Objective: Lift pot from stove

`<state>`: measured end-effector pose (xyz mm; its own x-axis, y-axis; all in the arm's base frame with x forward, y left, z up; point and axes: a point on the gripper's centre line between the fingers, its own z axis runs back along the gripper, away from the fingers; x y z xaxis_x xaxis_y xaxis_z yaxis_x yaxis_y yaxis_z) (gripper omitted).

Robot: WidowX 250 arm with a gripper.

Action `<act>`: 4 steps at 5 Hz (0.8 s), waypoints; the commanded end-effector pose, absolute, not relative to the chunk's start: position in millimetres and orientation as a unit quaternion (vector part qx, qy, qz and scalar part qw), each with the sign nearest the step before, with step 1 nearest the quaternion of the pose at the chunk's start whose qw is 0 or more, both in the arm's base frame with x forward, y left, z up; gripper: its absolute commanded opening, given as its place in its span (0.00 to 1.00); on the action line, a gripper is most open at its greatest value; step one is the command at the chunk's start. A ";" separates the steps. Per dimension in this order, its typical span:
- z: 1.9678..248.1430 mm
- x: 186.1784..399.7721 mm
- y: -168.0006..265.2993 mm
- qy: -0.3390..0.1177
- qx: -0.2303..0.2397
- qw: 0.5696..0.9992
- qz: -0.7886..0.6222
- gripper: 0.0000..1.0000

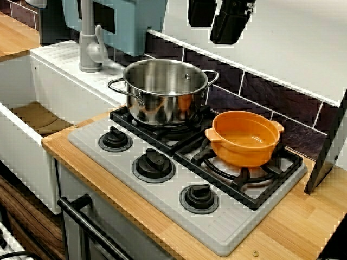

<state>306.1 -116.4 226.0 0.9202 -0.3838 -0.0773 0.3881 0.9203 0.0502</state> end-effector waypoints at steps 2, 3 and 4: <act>205.0 306.2 -126.7 0.043 0.079 0.977 -0.193 1.00; 196.3 305.9 -130.3 0.056 0.089 0.975 -0.195 1.00; 186.6 310.4 -129.9 0.048 0.092 0.978 -0.183 1.00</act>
<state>309.8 -131.3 173.7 0.9229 -0.3470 -0.1668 0.3724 0.9144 0.1587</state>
